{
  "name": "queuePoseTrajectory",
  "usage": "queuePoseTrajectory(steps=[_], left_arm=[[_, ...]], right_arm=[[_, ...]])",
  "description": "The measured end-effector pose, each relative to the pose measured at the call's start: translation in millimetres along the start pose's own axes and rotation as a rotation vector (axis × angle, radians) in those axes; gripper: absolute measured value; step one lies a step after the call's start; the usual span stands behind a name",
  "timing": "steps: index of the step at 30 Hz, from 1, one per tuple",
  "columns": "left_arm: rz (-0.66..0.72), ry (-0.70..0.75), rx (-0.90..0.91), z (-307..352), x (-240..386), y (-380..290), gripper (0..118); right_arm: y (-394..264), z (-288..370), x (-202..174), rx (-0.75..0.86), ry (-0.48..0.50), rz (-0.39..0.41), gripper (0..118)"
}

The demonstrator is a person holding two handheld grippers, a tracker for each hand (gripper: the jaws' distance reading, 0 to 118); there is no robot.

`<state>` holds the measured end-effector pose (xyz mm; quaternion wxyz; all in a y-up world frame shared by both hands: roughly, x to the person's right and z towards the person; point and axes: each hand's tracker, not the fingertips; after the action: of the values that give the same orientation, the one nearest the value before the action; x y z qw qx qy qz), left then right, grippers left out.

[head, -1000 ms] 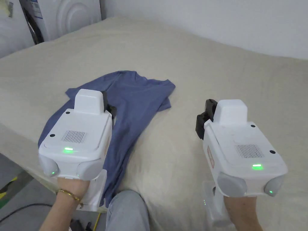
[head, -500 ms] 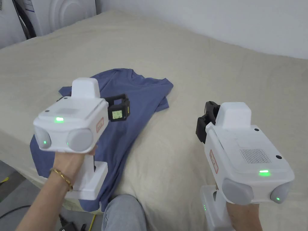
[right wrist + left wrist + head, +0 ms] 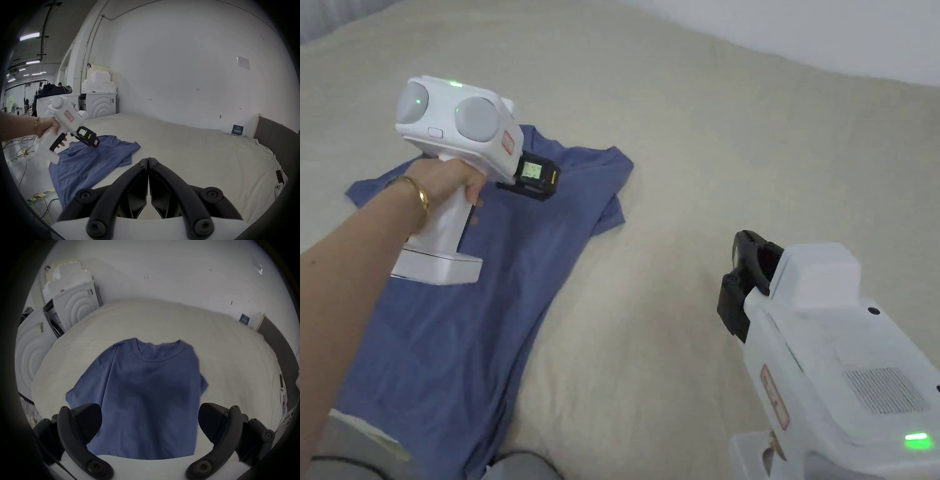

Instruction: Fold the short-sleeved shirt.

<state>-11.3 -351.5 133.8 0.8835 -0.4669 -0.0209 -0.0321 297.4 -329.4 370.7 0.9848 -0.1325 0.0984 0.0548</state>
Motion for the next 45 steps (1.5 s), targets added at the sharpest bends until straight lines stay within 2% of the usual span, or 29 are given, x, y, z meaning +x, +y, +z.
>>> queuePoseTrajectory(steps=[8, 12, 14, 16, 18, 19, 20, 21, 22, 23, 26, 30, 36, 39, 45], left_arm=[[-0.018, 0.008, -0.124, -82.3, -0.8, 42.6, 118], [-0.038, 0.078, -0.140, -112.6, 1.9, 48.3, 106], [0.006, 0.045, -0.139, -123.0, 1.3, 47.9, 103], [0.048, -0.016, -0.200, -132.8, 0.0, 45.3, 83], [0.055, 0.010, -0.151, -128.0, 3.0, 40.5, 79], [0.035, 0.003, -0.167, -126.8, 4.5, 40.9, 68], [-0.011, -0.044, -0.153, -124.7, 4.7, 43.4, 49], [-0.031, -0.046, -0.149, -121.2, 6.5, 45.2, 11], [-0.025, -0.031, -0.147, -118.4, 7.9, 47.4, 0], [-0.016, -0.001, -0.145, -119.1, 6.8, 47.8, 0], [0.106, -0.028, -0.122, -112.6, -3.6, 41.2, 0], [0.190, -0.026, -0.027, -85.7, -13.1, 31.8, 0], [0.205, 0.004, 0.164, -15.9, -11.5, 22.2, 0], [0.195, -0.041, 0.224, 26.0, -11.1, 14.5, 0], [0.191, -0.022, 0.370, 116.3, -3.1, 17.7, 0]], right_arm=[[-16.9, -37.5, 23.9, -0.080, -0.010, -0.025, 1], [-25.0, -49.3, 27.6, -0.093, -0.001, -0.019, 1], [-28.3, -55.1, 29.8, -0.111, 0.009, -0.025, 1], [-32.3, -59.7, 31.5, -0.130, 0.018, -0.033, 1], [-33.8, -61.6, 31.2, -0.144, 0.016, -0.033, 1], [-35.3, -61.2, 31.3, -0.145, 0.017, -0.036, 1], [-36.3, -61.1, 31.6, -0.143, 0.021, -0.045, 1], [-36.4, -61.2, 31.6, -0.144, 0.025, -0.050, 1], [-36.5, -61.4, 31.2, -0.144, 0.025, -0.053, 1], [-36.5, -60.7, 30.1, -0.144, 0.022, -0.056, 1], [-33.7, -54.5, 30.2, -0.143, 0.023, -0.073, 1], [-26.8, -38.6, 33.3, -0.128, 0.015, -0.053, 1], [-9.8, 7.4, 42.3, -0.068, -0.019, -0.075, 1], [-4.0, 37.7, 46.0, -0.028, -0.043, -0.075, 1], [1.2, 91.0, 51.1, 0.017, -0.066, -0.064, 1]])
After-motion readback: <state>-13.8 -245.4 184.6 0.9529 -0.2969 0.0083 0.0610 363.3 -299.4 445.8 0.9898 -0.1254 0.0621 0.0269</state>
